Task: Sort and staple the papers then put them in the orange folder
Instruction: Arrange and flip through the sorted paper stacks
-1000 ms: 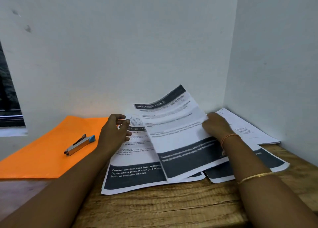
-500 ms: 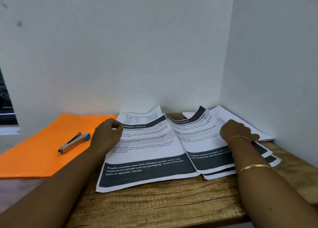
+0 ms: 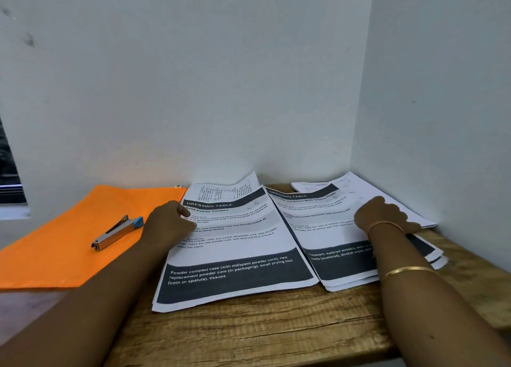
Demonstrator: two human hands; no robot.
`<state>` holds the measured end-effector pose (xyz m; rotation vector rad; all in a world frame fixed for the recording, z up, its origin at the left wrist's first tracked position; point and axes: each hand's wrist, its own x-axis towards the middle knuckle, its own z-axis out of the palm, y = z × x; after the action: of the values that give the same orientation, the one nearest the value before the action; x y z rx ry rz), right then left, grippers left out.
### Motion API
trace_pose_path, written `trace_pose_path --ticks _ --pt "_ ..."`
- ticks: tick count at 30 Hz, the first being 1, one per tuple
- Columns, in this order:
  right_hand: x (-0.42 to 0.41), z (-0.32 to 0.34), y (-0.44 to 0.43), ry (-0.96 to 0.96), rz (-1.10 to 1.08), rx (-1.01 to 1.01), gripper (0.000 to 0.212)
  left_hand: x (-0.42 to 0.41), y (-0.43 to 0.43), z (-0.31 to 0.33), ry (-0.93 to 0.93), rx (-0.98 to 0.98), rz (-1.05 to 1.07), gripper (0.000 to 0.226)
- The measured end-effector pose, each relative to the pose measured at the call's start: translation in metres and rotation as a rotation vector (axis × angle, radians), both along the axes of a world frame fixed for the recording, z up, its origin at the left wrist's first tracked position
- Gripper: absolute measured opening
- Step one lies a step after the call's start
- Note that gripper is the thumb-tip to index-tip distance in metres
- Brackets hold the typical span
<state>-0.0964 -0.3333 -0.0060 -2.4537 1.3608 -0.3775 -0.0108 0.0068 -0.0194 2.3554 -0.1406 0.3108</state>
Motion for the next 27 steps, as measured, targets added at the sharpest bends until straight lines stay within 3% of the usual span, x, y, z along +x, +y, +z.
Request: trace_pose_path --ticks 5,13,17,23,27 --pt "-0.002 -0.001 0.001 0.001 0.006 0.002 0.055 0.001 0.002 0.001 0.022 0.068 0.018 0.035" --pt "0.008 0.001 0.021 -0.039 0.145 -0.168 0.053 0.003 0.006 -0.002 0.012 0.072 0.050 0.055" --pt "0.018 0.002 0.051 -0.105 0.347 -0.273 0.046 0.002 0.005 -0.001 0.010 0.060 0.072 0.052" --pt "0.027 -0.005 0.088 -0.179 0.726 -0.327 0.054 0.003 0.009 -0.001 -0.032 0.028 0.096 0.034" --pt "0.030 -0.008 0.094 -0.205 0.797 -0.367 0.057 0.003 0.012 -0.001 -0.095 0.012 0.080 0.017"
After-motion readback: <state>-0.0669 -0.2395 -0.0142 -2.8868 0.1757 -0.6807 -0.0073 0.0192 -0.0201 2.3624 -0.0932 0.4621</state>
